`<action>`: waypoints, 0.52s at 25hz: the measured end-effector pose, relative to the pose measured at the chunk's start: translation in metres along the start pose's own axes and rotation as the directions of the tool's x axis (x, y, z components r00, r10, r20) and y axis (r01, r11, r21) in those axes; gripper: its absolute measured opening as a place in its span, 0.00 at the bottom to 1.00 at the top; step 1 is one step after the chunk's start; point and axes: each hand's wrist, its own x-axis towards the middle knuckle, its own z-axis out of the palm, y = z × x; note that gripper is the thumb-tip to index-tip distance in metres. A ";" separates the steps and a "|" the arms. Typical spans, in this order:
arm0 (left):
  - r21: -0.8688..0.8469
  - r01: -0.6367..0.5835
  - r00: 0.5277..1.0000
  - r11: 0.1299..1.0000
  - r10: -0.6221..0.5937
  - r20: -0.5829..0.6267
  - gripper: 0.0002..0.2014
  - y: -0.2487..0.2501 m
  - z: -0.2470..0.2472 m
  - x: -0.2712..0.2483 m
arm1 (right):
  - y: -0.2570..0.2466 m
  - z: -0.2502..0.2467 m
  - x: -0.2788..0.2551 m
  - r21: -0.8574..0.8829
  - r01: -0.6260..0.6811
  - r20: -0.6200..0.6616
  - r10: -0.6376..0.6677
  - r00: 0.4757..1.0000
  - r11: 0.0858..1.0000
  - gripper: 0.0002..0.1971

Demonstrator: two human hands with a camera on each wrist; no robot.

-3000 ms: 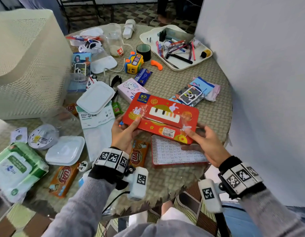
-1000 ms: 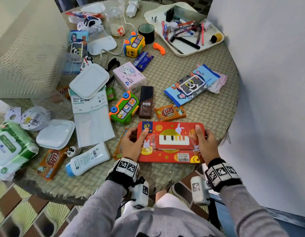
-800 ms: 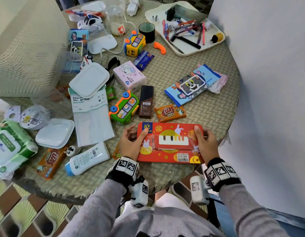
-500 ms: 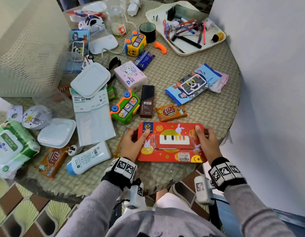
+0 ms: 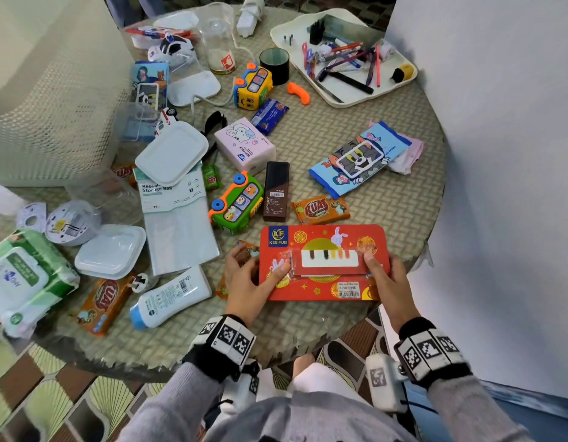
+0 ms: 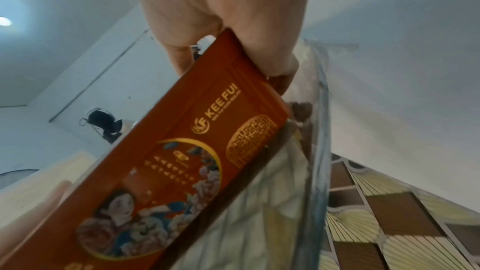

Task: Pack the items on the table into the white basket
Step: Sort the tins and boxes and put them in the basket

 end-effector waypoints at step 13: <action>-0.558 0.058 0.993 0.828 0.011 0.120 0.24 0.049 -0.054 0.018 | -0.062 0.031 -0.046 0.088 0.194 -0.112 -0.183 0.977 0.977 0.16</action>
